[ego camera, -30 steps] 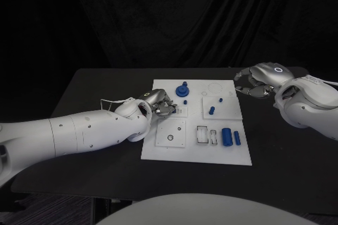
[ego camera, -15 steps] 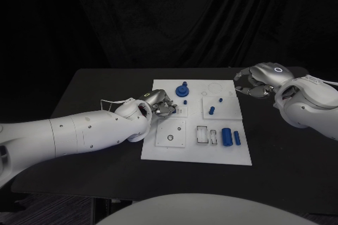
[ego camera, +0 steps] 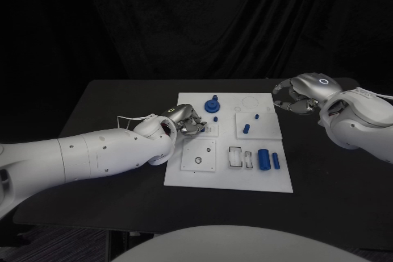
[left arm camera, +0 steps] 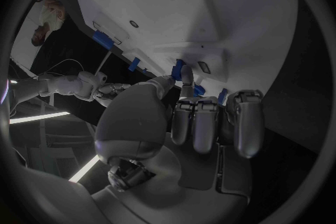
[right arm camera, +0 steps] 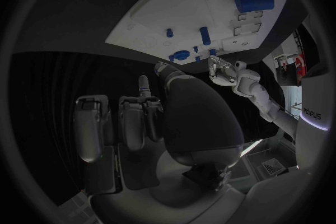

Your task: Assemble the parts on the task board

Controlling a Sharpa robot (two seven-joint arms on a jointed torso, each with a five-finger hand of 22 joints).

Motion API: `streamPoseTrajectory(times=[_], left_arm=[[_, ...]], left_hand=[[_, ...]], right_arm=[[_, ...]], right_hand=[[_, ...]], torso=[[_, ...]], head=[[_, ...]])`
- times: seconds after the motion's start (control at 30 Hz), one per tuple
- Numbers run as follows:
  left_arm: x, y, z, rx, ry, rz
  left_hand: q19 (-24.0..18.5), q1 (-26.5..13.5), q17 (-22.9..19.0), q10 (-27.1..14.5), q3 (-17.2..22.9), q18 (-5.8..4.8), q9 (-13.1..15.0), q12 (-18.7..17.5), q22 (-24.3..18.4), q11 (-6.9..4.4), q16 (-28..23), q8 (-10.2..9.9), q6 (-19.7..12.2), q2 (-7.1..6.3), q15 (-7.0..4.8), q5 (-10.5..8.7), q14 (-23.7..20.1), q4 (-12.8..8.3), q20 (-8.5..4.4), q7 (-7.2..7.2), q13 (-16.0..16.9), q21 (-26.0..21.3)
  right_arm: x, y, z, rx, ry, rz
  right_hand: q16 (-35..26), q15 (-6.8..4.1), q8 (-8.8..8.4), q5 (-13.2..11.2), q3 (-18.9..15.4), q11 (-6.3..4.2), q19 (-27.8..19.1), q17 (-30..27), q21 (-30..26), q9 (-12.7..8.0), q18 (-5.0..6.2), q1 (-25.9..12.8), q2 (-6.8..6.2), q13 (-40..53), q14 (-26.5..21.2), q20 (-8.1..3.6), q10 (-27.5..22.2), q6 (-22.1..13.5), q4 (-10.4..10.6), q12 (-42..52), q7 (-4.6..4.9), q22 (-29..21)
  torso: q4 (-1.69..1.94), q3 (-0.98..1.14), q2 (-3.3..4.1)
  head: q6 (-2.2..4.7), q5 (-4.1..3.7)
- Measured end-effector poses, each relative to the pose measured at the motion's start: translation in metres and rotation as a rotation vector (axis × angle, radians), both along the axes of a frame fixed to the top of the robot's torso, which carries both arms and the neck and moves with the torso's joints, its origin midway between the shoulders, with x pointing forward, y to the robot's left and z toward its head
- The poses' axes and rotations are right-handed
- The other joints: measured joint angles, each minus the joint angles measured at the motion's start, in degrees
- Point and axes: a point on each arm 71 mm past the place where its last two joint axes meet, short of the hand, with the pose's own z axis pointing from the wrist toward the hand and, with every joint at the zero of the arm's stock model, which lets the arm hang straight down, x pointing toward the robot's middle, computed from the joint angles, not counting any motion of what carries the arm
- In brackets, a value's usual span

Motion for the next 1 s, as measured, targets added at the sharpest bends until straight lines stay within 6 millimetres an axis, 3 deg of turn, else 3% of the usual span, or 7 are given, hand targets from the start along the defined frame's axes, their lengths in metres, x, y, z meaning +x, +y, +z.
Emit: streamPoseTrajectory(times=[0.4, 0.77, 1.0], left_arm=[[-0.0018, 0.0003, -0.0033, 0.005, 0.012, -0.006], [-0.0016, 0.0011, -0.0038, 0.010, 0.017, -0.006], [-0.0016, 0.0019, -0.0040, 0.011, 0.018, -0.005]], left_hand=[[0.0, -4.8, 0.0, 0.0, -4.5, 0.00, -0.4, 0.0, 0.0, 0.00, 0.0, 0.0, 0.5, 0.22, 0.00, -4.40, 0.0, 4.0, 0.00, -0.10, 0.0, -0.2], [0.0, -7.2, 0.0, 0.0, -7.8, 0.00, 1.0, 0.0, 0.0, 0.00, 0.0, 0.9, 1.5, 1.64, 0.00, -4.75, 0.0, 4.2, 0.00, -0.31, 0.0, -0.2], [0.1, -9.1, 0.0, 0.0, -10.0, 0.00, 3.0, 0.0, 0.0, 0.00, 0.0, 1.9, 1.5, 2.32, 0.00, -6.44, 0.0, 4.2, -0.15, -0.30, 0.0, -0.2]], right_arm=[[0.0002, 0.0002, -0.0002, -0.002, 0.002, 0.000], [0.0002, -0.0002, -0.0004, -0.003, 0.005, -0.002], [0.0000, -0.0003, -0.0006, -0.004, 0.007, -0.003]], right_hand=[[0.0, 0.00, 0.00, 0.0, 0.0, 0.00, 0.0, 0.0, 0.0, 0.0, 0.00, 0.0, 0.00, 0.0, 0.0, 0.00, 0.0, 0.0, 0.0, 0.0, 0.00, 0.0], [0.0, 0.00, 0.00, 0.0, 0.0, 0.00, 0.0, 0.0, 0.0, 0.0, 0.00, 0.0, 0.00, 0.0, 0.0, 0.00, 0.0, 0.0, 0.0, 0.0, 0.00, 0.0], [0.0, 0.00, 0.00, 0.0, 0.0, 0.00, 0.0, 0.0, 0.0, -0.1, 0.00, 0.0, 0.00, 0.0, 0.0, 0.00, 0.0, 0.2, 0.0, -0.3, -0.21, 0.0]], torso=[[-0.01, 0.02, -0.01], [0.02, 0.01, -0.04], [0.02, 0.00, -0.02]], head=[[0.00, 0.08], [0.00, 0.12], [0.00, 0.18]])
